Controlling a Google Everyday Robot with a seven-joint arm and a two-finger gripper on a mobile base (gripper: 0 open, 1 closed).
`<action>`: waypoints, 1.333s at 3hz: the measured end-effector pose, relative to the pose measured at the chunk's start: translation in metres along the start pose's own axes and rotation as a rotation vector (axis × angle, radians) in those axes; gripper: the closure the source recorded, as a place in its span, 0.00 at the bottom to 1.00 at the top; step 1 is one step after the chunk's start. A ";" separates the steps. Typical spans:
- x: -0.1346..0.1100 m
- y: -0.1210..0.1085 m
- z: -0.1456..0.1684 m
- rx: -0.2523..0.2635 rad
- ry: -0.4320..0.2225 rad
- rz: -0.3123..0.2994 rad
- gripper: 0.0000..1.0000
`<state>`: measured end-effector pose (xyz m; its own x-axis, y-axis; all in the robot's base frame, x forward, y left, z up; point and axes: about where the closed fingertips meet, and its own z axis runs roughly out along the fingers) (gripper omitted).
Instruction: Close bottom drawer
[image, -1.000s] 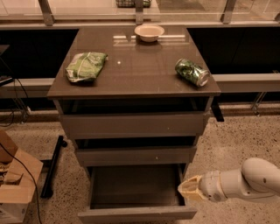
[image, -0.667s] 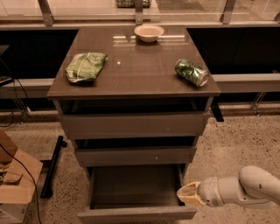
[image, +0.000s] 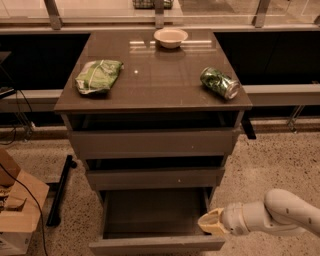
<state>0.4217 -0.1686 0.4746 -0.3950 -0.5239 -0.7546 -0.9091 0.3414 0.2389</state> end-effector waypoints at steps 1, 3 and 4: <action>0.015 -0.015 0.022 0.003 0.013 -0.010 1.00; 0.071 -0.049 0.068 0.073 -0.033 0.047 1.00; 0.074 -0.050 0.073 0.070 -0.037 0.055 1.00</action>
Offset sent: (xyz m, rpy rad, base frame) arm 0.0297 0.0054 -0.1163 -0.0344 -0.0353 -0.1370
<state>0.4473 -0.1674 0.3627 -0.4375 -0.4739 -0.7642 -0.8741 0.4234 0.2380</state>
